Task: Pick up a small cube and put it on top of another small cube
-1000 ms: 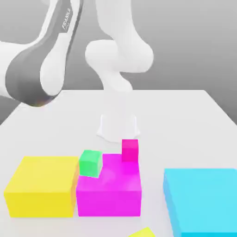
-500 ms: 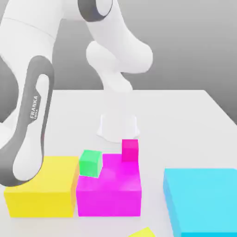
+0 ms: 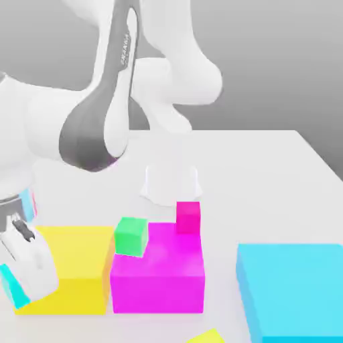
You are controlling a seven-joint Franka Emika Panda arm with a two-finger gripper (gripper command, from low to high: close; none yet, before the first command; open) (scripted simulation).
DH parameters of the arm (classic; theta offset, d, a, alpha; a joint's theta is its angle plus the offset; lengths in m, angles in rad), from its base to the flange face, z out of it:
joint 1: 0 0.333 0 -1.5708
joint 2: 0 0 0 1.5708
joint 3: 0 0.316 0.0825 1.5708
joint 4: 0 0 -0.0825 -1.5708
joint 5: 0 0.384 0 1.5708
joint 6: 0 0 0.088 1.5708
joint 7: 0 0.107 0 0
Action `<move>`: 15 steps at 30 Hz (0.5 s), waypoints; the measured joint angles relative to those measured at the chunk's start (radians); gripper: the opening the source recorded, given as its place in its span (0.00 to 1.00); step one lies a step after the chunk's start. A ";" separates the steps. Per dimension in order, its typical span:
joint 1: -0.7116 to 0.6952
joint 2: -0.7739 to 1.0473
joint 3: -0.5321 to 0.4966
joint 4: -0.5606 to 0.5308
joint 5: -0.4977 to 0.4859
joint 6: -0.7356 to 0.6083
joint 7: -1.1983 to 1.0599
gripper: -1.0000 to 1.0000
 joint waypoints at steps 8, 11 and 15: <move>0.111 -0.290 0.052 -0.227 -0.018 -0.063 -0.111 0.00; 0.145 -0.398 0.075 -0.312 -0.011 -0.086 -0.163 0.00; 0.200 -0.543 0.099 -0.425 0.008 -0.117 -0.238 0.00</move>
